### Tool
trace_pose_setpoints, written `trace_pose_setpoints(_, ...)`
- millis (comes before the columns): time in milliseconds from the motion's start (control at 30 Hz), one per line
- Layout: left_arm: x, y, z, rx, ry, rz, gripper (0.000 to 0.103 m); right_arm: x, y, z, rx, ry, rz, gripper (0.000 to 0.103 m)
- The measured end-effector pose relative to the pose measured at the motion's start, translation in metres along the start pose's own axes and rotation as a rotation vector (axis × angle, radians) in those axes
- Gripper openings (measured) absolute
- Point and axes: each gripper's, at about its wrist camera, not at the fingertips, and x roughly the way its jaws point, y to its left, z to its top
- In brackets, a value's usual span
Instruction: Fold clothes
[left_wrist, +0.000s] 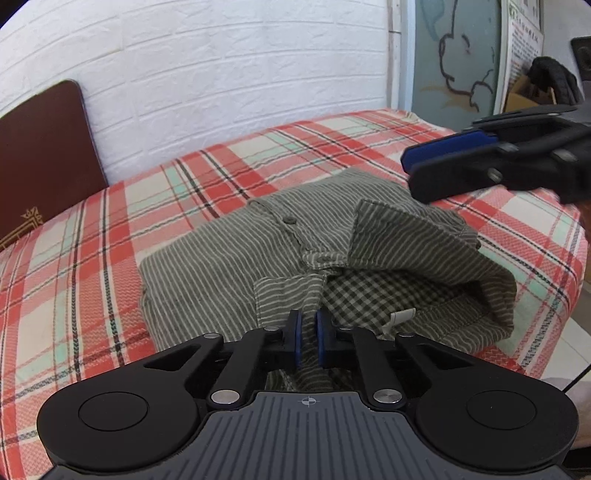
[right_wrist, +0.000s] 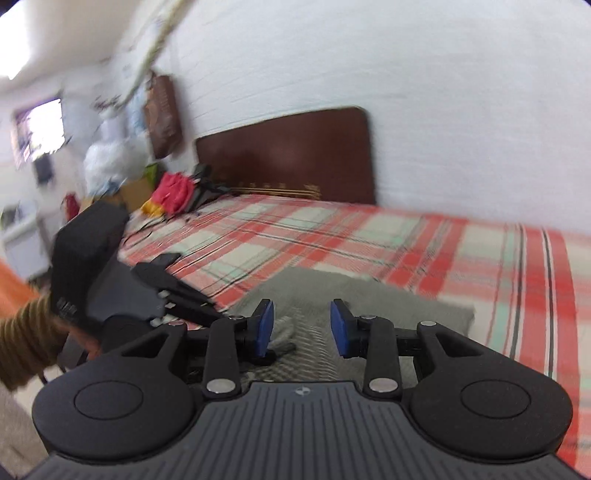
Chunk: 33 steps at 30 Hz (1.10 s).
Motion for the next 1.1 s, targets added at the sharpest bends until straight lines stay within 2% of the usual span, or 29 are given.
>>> trace_pose_setpoints(33,-0.002,0.001,0.000,0.000,-0.006,0.001,0.003,0.001,0.009,0.002,-0.050,0.015,0.023,0.021)
trace_pose_setpoints(133,-0.004,0.002,0.001,0.002,-0.016,0.001,0.003,0.011,0.026,-0.003,-0.152,0.096,0.072,0.018)
trace_pose_setpoints(233,-0.005,0.006,0.002,-0.010,-0.027,-0.001,0.004,0.029,0.034,-0.016,-0.232,0.161,-0.030,0.018)
trace_pose_setpoints(333,-0.006,0.009,0.003,-0.020,-0.037,-0.004,0.004,0.042,0.033,-0.028,-0.315,0.192,-0.181,0.018)
trace_pose_setpoints(467,-0.002,0.008,0.003,-0.007,-0.028,-0.010,0.004,0.054,0.033,-0.038,-0.349,0.233,-0.197,0.018)
trace_pose_setpoints(533,0.002,0.006,0.002,0.008,-0.019,-0.013,0.007,0.057,0.037,-0.041,-0.383,0.247,-0.243,0.022)
trace_pose_setpoints(600,0.006,0.002,0.001,0.027,-0.010,-0.012,0.023,0.057,0.041,-0.043,-0.424,0.260,-0.276,0.026)
trace_pose_setpoints(667,0.011,-0.002,0.000,0.049,-0.001,-0.007,0.025,0.060,0.043,-0.045,-0.442,0.275,-0.276,0.026)
trace_pose_setpoints(733,0.015,-0.007,0.001,0.073,0.009,0.003,0.025,0.066,0.040,-0.045,-0.424,0.299,-0.266,0.023)
trace_pose_setpoints(767,0.016,-0.008,0.001,0.082,0.013,0.005,0.014,0.065,0.034,-0.041,-0.388,0.299,-0.243,0.021)
trace_pose_setpoints(800,0.015,-0.007,0.002,0.082,0.012,-0.004,0.005,0.064,0.028,-0.037,-0.352,0.298,-0.220,0.011)
trace_pose_setpoints(833,0.013,-0.004,0.003,0.075,0.009,-0.018,0.004,0.063,0.022,-0.033,-0.316,0.298,-0.197,0.008)
trace_pose_setpoints(867,0.008,0.006,0.005,0.040,0.000,-0.052,0.003,0.062,0.015,-0.029,-0.272,0.295,-0.173,0.007)
trace_pose_setpoints(967,-0.007,0.042,0.008,-0.136,-0.061,-0.181,0.001,0.042,-0.036,-0.010,0.055,0.222,-0.065,0.005)
trace_pose_setpoints(1033,-0.011,0.061,0.007,-0.237,-0.097,-0.253,0.001,0.037,-0.054,-0.008,0.124,0.191,-0.047,0.005)
trace_pose_setpoints(1100,0.002,0.065,0.004,-0.259,-0.067,-0.246,0.001,0.039,-0.048,-0.008,0.053,0.183,-0.047,0.005)
